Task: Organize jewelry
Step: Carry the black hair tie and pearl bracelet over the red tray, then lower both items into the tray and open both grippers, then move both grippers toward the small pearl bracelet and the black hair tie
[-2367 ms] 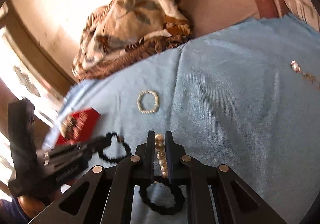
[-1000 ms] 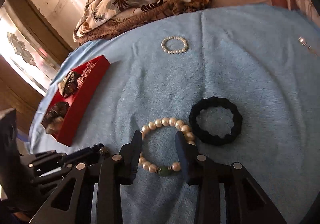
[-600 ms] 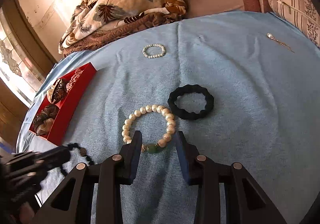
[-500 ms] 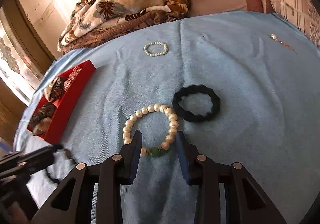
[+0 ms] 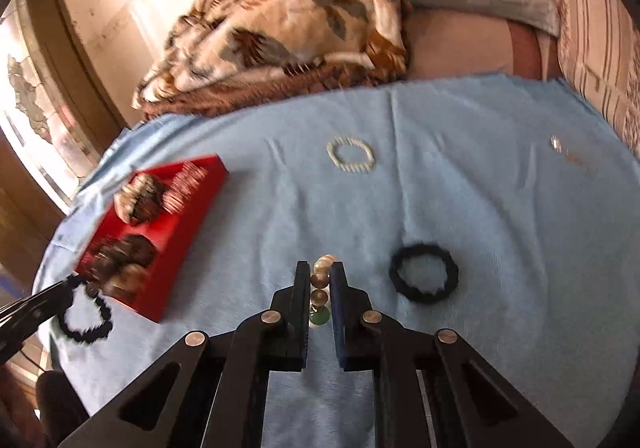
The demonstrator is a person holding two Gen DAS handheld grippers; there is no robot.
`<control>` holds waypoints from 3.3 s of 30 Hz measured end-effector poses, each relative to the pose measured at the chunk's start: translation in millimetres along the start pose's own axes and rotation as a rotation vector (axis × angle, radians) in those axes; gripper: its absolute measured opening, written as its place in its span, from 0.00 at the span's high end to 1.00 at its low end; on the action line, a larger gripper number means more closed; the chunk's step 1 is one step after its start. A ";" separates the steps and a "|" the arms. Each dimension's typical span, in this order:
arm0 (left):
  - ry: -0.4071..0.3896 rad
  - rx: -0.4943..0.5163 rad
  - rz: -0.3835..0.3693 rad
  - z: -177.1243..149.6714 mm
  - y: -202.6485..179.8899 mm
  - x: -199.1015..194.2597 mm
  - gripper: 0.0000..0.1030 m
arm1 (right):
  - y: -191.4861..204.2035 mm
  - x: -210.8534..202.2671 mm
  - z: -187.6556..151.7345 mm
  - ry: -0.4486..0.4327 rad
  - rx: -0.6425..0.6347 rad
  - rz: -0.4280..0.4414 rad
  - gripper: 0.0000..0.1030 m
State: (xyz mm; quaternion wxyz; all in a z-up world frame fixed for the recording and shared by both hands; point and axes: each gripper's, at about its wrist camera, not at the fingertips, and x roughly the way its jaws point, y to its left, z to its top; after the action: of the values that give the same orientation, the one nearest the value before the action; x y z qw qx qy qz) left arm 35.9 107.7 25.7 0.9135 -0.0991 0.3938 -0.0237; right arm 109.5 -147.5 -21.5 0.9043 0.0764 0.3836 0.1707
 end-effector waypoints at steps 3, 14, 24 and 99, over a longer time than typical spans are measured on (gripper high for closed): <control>-0.025 -0.036 0.037 15.7 31.2 -1.4 0.92 | 17.9 -9.1 16.0 -0.012 -0.021 0.025 0.90; -0.004 -0.251 0.094 65.8 151.4 46.0 0.92 | 120.5 11.6 63.7 0.001 -0.135 0.154 0.89; 0.048 -0.381 0.048 78.3 206.9 91.3 0.92 | 224.1 84.1 71.9 0.081 -0.263 0.236 0.89; 0.104 0.164 0.038 76.8 -109.0 141.2 0.56 | -96.0 29.3 -18.9 0.004 0.018 -0.178 0.43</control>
State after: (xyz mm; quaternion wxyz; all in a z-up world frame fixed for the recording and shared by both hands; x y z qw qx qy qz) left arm 192.5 -3.6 -1.9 0.8972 -0.0152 0.4392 -0.0435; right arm 138.9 -225.9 -80.0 0.9144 0.0498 0.3924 0.0865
